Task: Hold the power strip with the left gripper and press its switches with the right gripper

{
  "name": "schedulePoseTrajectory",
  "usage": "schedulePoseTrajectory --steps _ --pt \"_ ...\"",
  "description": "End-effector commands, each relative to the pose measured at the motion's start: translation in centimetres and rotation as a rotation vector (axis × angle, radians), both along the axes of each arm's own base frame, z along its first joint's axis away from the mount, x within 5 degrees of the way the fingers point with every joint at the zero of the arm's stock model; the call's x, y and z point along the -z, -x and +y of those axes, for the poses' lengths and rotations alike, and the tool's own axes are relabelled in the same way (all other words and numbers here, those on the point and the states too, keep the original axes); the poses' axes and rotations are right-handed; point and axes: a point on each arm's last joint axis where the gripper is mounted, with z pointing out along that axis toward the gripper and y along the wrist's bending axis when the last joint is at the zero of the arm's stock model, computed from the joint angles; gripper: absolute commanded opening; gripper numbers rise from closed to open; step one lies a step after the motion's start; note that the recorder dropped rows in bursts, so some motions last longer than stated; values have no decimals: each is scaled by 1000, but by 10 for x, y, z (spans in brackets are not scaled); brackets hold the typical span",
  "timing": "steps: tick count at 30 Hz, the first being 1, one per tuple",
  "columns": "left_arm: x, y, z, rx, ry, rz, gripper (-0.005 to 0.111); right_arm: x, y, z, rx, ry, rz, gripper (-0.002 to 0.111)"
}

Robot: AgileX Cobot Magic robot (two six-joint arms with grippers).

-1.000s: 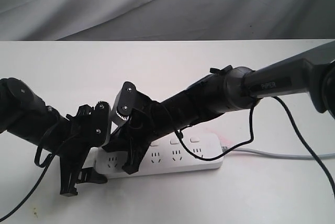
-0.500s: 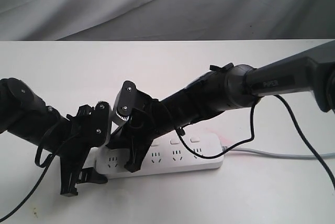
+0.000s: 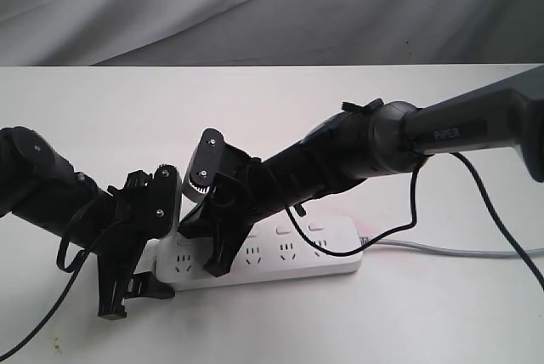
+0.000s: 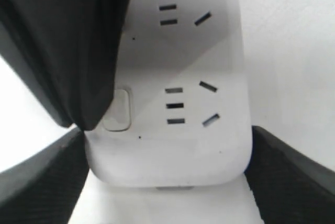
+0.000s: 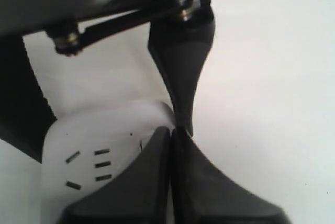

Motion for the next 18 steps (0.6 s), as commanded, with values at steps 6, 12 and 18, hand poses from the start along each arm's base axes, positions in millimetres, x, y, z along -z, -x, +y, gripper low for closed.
schedulePoseTrajectory --steps 6,12,18 --pt "-1 -3 0 -5 -18 -35 54 30 17 -1 -67 151 11 0" --pt "-1 -4 0 -8 -21 -40 54 32 13 -3 -31 182 -15 0" --pt "-1 -4 0 -8 -21 -40 54 45 13 -5 -15 216 1 0"
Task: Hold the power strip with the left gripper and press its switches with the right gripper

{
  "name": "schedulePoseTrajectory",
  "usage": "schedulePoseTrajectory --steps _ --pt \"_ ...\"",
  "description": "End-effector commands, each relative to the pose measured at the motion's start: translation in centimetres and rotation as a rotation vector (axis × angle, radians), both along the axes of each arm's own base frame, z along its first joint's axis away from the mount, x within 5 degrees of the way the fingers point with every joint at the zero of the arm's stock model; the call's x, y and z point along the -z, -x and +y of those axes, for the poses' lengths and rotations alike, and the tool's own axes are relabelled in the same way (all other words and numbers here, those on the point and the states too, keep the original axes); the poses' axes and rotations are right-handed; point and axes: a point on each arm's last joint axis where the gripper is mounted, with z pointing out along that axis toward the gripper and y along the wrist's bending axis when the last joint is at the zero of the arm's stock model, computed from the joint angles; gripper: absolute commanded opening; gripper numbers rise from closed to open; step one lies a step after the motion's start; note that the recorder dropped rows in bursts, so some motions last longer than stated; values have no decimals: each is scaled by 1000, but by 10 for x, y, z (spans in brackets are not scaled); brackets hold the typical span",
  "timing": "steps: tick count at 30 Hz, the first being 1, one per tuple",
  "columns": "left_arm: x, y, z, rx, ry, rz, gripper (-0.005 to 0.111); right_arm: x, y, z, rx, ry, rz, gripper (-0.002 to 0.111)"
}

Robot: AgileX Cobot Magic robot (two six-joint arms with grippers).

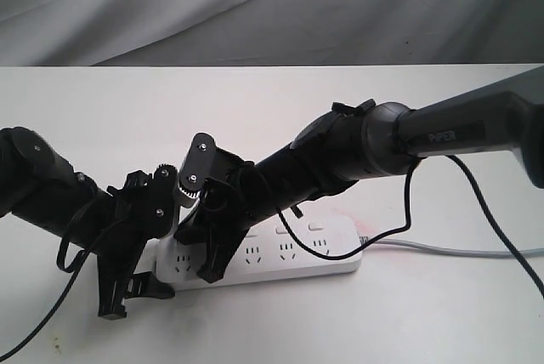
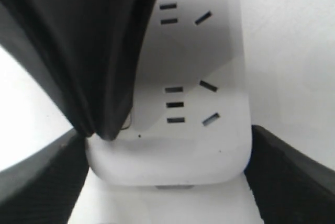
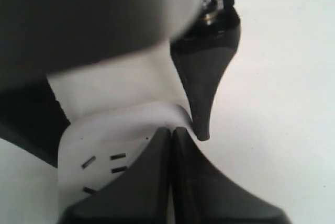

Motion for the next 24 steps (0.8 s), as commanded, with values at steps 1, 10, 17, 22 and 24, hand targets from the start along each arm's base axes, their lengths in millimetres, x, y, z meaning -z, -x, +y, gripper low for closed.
schedulePoseTrajectory --steps 1,10,17,22,24 --pt "-1 -3 0 -2 -22 -40 54 39 5 -10 -23 155 -31 0" --pt "-1 -3 0 -2 -22 -40 54 40 -3 -14 56 189 -71 0" --pt "-1 -3 0 -2 -22 -40 54 38 4 -11 -13 138 -17 0" --pt "-1 -3 0 -2 -22 -40 54 34 -1 -13 2 84 -1 0" --pt "-1 -3 0 -2 -22 -40 54 29 -3 -15 -4 49 5 0"
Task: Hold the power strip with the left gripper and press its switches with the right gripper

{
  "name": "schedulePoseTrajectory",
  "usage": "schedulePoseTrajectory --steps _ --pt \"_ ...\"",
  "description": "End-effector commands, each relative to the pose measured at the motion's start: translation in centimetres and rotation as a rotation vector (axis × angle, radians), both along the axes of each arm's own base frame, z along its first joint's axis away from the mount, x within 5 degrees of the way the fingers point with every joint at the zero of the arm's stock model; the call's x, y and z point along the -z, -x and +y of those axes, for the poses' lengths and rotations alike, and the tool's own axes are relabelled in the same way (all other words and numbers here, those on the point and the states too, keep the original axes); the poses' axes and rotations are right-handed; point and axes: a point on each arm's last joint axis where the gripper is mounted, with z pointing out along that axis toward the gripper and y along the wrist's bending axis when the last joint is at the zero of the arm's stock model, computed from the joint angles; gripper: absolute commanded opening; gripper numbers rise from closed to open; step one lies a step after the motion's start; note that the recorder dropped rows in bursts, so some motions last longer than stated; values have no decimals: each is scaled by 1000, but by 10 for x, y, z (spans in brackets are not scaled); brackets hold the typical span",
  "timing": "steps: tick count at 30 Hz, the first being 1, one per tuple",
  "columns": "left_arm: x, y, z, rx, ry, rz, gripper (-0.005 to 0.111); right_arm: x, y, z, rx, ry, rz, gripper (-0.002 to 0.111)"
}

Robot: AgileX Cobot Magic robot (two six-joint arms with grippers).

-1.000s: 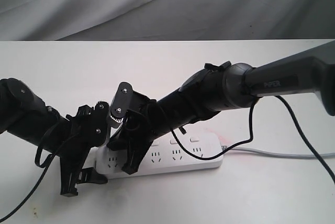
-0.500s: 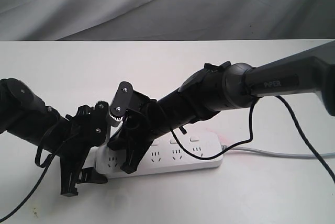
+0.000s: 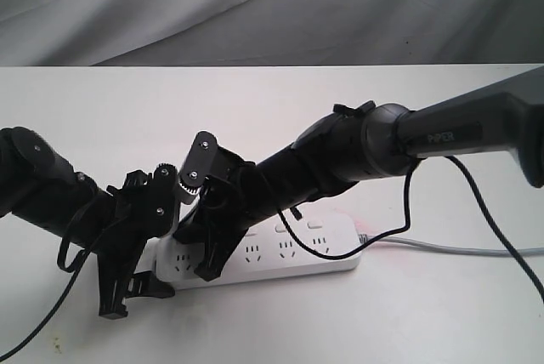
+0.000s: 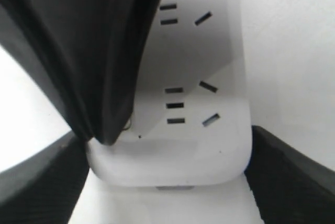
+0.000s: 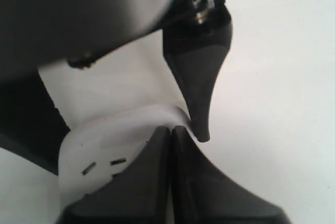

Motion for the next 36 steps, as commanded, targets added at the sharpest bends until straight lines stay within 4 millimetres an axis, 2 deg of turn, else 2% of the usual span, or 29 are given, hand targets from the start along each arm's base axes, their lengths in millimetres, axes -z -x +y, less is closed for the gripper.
schedulePoseTrajectory --steps 1,6,10,16,19,23,26,31,36 --pt "-1 -3 0 10 -23 -40 54 26 -3 -15 -26 55 -15 0" --pt "-1 -3 0 10 -23 -40 54 11 -17 -25 -4 -97 -9 0" --pt "-1 -3 0 10 -23 -40 54 14 -17 -27 -30 -50 -44 0" --pt "-1 -3 0 10 -23 -40 54 11 -11 -21 -55 -54 -49 0" --pt "-1 -3 0 10 -23 -40 54 -8 -13 -21 -44 -78 -75 0" --pt "-1 -3 0 10 -23 -40 54 -49 -21 -32 -17 -116 -151 0" --pt "-1 -3 0 10 -23 -40 54 -65 -24 -44 4 -135 -171 0" --pt "-1 -3 0 10 -23 -40 54 -58 -20 -54 28 -121 -138 0" --pt "-1 -3 0 10 -23 -40 54 -43 -10 -46 -10 -101 -85 0"
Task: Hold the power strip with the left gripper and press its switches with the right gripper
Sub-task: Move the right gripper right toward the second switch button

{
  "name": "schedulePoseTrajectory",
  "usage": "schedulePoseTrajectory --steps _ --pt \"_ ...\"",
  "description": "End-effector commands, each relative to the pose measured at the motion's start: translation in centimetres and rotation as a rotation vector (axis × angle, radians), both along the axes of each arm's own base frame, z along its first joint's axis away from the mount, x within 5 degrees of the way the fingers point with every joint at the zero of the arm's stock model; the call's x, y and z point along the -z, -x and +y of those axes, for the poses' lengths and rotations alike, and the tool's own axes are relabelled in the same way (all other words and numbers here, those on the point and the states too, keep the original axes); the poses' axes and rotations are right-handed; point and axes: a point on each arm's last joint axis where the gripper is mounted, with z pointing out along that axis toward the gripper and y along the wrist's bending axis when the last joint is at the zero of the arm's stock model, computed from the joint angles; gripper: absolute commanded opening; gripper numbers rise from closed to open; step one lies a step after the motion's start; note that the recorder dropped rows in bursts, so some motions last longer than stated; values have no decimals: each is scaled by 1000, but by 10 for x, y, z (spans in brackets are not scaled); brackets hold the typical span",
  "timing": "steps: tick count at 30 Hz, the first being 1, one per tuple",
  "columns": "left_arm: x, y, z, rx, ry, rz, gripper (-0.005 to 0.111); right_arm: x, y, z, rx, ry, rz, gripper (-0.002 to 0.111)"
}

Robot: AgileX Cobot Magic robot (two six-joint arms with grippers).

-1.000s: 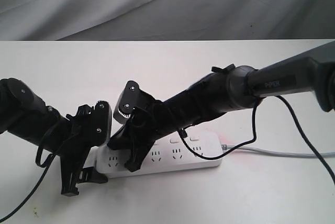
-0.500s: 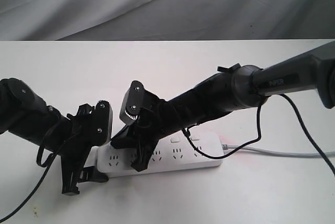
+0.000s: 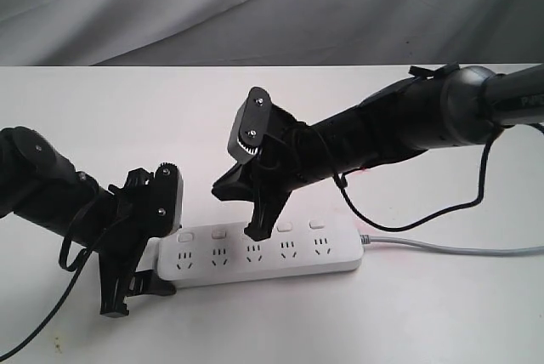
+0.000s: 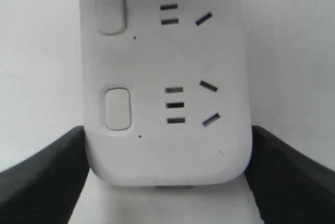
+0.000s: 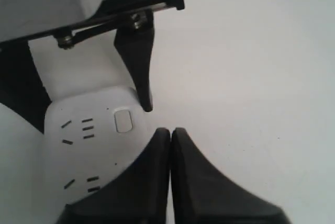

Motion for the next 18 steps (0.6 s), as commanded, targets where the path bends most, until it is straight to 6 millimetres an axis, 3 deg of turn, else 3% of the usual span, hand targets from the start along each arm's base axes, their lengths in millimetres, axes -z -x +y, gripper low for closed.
schedulePoseTrajectory --steps 1,7,18 --pt "-1 -2 0 6 -15 -26 54 13 8 7 -33 15 47 0" --pt "-1 -2 0 6 -15 -26 54 31 11 9 -41 43 84 0" --pt "-1 -2 0 6 -15 -26 54 34 11 8 -50 64 78 0"
